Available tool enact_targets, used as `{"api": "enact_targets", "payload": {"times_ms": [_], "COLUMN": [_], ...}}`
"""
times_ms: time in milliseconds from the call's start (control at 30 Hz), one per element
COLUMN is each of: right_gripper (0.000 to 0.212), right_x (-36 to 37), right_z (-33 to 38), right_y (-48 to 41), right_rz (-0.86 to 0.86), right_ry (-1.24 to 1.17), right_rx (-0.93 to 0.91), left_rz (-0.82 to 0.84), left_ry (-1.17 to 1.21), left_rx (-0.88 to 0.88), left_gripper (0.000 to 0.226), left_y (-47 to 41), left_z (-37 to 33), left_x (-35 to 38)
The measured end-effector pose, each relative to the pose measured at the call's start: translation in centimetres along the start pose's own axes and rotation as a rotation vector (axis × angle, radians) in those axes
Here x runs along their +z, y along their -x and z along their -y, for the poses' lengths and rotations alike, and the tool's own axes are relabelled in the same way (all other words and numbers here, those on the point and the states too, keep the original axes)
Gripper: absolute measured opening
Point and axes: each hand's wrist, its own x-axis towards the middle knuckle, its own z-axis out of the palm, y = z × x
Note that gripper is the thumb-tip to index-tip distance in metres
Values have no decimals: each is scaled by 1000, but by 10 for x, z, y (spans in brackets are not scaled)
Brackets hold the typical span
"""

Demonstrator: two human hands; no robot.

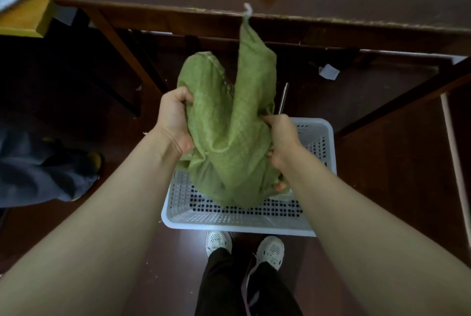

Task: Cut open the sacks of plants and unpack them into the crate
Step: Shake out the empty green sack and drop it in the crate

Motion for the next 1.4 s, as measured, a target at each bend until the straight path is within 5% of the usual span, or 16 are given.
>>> {"api": "enact_targets", "payload": {"times_ms": [100,300,433,533,633,733,867,933,1033,1100,1233,1333,1400], "right_gripper": [15,9,23,30,22,22,45,50,50,45,37,63,62], "right_x": [-4,10,10,-10,-25,-28,-22,-19,-13,-13,-12,-5,0], "right_z": [-7,-20,-32,-45,-75,-105,-120,-124,-128,-132,-141,-139,-137], "right_y": [-1,1,-14,-39,-69,-94,-119,-134,-153,-170,-220,-254,-270], "right_rz": [-103,122,192,-11,-107,-112,-110,-110,-122,-114,-117,-118,-70], "right_ry": [52,154,156,285,496,714,756,809,1097,1208,1410,1480,1550], "right_rx": [27,37,39,13,46,1,18,56,-2,-81,-260,-340,-330], "left_rz": [-158,267,-278,-433,-684,-953,-1361,-1249,-606,-281,-150,-95,-82], "left_ry": [-126,-723,-666,-476,-419,-620,-861,-1248,-1783,-1958,-2110,-2071,-1973], "left_rx": [-55,-158,17,-1,51,-55,-130,81,457,385,120,103,112], "left_gripper": [46,68,37,26,34,54,61,81,103,110,126,107,86], "left_y": [-5,2,-18,-28,-33,-43,-59,-66,-87,-111,-160,-181,-188], "left_z": [10,47,72,70,68,78,93,103,118,134,153,153,154], "left_x": [-18,-37,-56,-81,-122,-182,-210,-198,-170,-154,-156,-159,-161]}}
